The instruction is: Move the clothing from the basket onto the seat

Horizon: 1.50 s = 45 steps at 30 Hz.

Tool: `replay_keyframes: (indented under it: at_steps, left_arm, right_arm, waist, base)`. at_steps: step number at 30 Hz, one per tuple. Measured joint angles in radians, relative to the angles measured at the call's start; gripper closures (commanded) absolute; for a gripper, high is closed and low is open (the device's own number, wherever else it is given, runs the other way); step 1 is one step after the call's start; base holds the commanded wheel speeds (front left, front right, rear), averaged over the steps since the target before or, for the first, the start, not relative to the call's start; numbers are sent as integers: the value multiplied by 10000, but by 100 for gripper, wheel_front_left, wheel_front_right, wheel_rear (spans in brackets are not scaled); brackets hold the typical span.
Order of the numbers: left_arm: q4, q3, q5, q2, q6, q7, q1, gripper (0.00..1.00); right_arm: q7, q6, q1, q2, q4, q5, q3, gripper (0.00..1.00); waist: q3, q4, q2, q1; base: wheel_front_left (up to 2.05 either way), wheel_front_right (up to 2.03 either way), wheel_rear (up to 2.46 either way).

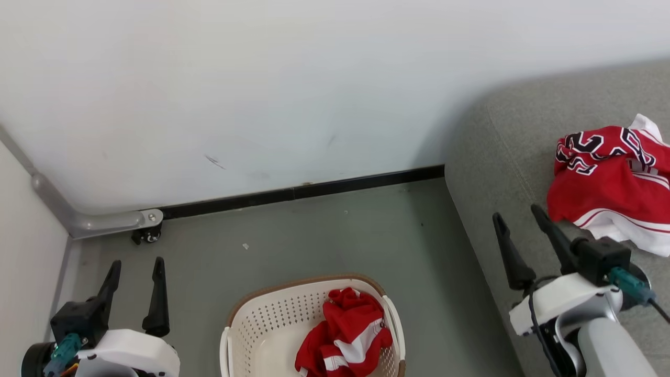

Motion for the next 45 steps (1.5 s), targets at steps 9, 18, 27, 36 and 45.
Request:
replay_keyframes:
  at_steps: [9, 18, 27, 36, 45]
  left_arm:
    - [-257, 56, -82, -63, 88, -52, 610, 0]
    - [-479, 98, -98, -50, 171, -52, 1097, 0]
    - [-740, 207, -167, 36, 230, -52, 1360, 0]
    - [-949, 232, -169, 117, 261, -50, 1546, 0]
    - [-1172, 236, -169, 226, 263, -48, 1548, 0]
  right_arm:
    - [0, 0, 1013, 155, -207, -2, 159, 0]
    - [4, 0, 1642, 224, -508, -15, 174, 0]
    - [69, 0, 2085, 276, -826, -86, 192, 0]
    - [157, 0, 2324, 280, -1172, 169, 284, 0]
    - [209, 0, 2465, 280, -1490, 353, 280, 0]
  waist:
    - [-566, 225, 0, -1]
    - [-961, 371, 0, -1]
    - [-1087, 462, 0, -1]
    - [-1036, 473, 0, -1]
    - [-956, 464, 0, -1]
  base:
    - [0, 0, 0]
    - [0, 0, 0]
    - [0, 0, 0]
    - [0, 0, 0]
    - [0, 0, 0]
